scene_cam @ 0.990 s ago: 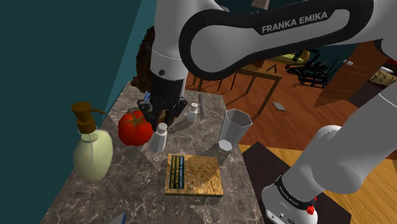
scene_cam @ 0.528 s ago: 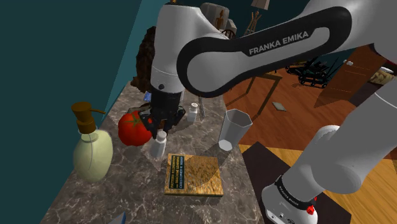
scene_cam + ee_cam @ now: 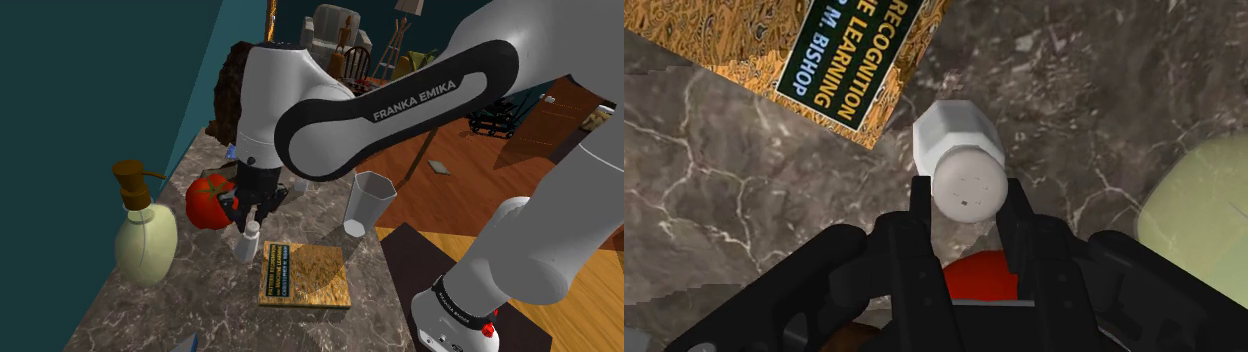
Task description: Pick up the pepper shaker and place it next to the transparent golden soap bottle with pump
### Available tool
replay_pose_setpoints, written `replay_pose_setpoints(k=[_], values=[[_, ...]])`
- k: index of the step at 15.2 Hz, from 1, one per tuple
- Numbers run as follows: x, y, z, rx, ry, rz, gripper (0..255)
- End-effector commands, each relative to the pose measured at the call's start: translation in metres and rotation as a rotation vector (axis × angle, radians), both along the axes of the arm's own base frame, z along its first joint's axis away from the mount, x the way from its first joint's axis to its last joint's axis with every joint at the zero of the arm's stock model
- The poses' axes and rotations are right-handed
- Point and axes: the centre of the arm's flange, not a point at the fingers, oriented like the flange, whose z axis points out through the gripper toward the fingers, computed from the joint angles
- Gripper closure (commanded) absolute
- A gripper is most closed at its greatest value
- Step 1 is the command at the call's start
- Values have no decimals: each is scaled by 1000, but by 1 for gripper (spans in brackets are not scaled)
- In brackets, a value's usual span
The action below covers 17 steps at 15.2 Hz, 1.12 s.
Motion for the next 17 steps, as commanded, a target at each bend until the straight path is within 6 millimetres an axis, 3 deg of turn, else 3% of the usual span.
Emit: replay_pose_setpoints(k=[1,7,8,13,17], values=[[0,0,-4,1,-1,0,255],[0,0,-4,1,-1,0,255],[0,0,-4,1,-1,0,0],[0,0,-4,1,-1,0,0],[0,-3,46,1,-1,0,0]])
